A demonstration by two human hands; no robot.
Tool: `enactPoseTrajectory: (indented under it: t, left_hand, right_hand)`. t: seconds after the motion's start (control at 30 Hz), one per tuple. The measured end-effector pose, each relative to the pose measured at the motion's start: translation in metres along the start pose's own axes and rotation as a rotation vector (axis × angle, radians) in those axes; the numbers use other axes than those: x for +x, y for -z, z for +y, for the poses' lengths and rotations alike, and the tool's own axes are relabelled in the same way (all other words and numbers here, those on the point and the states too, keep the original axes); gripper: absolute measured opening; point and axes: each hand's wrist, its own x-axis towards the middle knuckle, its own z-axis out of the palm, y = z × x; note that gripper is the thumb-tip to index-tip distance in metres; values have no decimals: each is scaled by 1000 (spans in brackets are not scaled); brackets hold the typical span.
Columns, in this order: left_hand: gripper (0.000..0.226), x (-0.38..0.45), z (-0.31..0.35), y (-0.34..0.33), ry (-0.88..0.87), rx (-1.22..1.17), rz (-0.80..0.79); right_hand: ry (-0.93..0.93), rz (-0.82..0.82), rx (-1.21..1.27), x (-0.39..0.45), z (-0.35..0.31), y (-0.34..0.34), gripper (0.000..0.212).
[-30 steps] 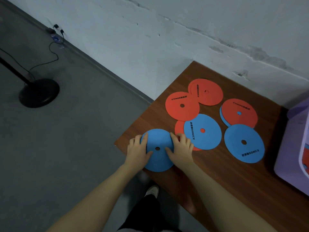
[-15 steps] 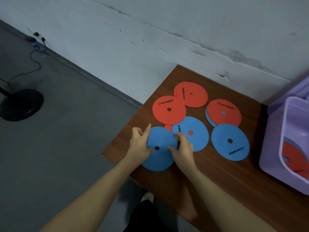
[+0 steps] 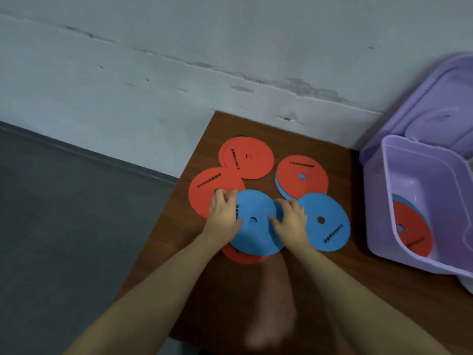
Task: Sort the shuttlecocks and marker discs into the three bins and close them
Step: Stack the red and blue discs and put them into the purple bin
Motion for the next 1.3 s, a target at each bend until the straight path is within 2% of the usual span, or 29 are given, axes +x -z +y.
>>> enactPoseTrajectory:
  t: [0.1,0.2,0.43,0.53,0.83,1.07,1.3]
  left_hand:
    - [92,-8,-12,-1,66,148,-22]
    - [101,-30,-28,-4,106,131,-106]
    - [89,-61,-29,-9,187,16,-78]
    - [83,-75,-20,-16,170,-128,-51]
    - [71,-98,-13,-15,150,-282,26]
    - [68,-105,-10,-26,175,-188,29]
    - [73,-106,-10,-32,135,30,11]
  right_hand:
    - [14,-65,-48,5,3,-4,62]
    - [78,-118,-105,7,-6,-10,70]
    - [37,-154,-211,-2,-25,-25,82]
    - [30,-142,-155,-15,-23,-25,84]
    - [-5,-148,-89,-48,-17,-19,86]
    - [-111,-150,80,-67,-2,-15,92]
    - [-109,-104,174,-75,-3,-12,71]
